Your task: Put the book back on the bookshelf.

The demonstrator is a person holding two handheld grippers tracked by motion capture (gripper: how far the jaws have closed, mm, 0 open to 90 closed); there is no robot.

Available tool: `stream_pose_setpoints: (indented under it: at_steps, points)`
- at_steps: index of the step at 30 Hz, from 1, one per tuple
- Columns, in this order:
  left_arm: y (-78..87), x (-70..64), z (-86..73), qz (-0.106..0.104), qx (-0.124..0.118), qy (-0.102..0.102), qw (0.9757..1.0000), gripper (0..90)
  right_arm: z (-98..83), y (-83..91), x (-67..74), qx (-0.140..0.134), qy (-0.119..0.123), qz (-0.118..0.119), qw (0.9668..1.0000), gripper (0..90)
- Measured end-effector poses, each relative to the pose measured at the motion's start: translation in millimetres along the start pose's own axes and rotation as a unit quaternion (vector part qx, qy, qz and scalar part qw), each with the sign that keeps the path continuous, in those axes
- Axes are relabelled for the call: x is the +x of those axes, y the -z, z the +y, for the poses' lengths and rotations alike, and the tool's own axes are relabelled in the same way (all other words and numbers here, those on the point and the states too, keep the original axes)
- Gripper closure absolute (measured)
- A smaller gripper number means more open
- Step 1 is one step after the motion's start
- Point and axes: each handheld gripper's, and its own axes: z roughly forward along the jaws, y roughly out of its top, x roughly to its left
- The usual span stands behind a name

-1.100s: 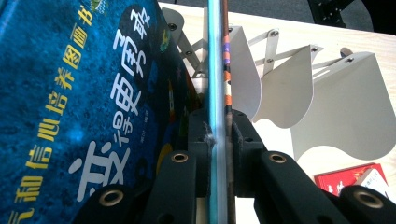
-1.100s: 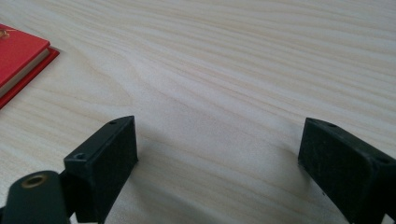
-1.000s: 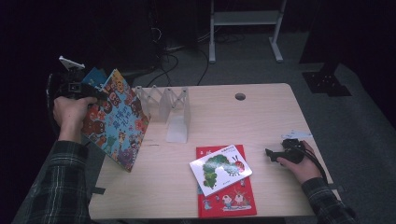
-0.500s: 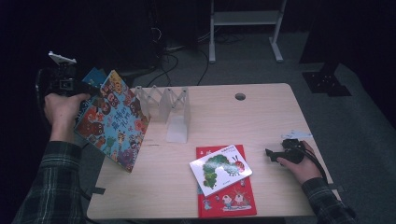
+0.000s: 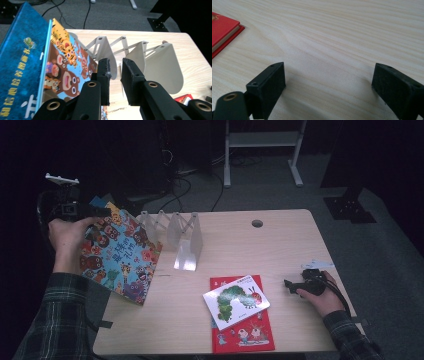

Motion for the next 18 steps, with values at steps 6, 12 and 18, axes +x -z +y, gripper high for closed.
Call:
stream_pose_setpoints:
  at_steps: [6,12,18]
  points:
    - [-4.9,-9.0,-5.6,-0.014,-0.015,-0.008,0.9998,68.7,0.0,0.0,0.0,0.0,0.0,0.0,1.0,10.5]
    - [-16.3,-20.8,-15.1,-0.027,-0.019,-0.022,0.9992,59.4,0.0,-0.1,0.0,0.0,0.0,0.0,1.0,10.5]
    - [-28.3,-36.7,-26.9,-0.037,-0.023,-0.046,0.998,46.7,-0.1,0.1,-0.2,0.0,0.002,0.001,1.0,10.5]
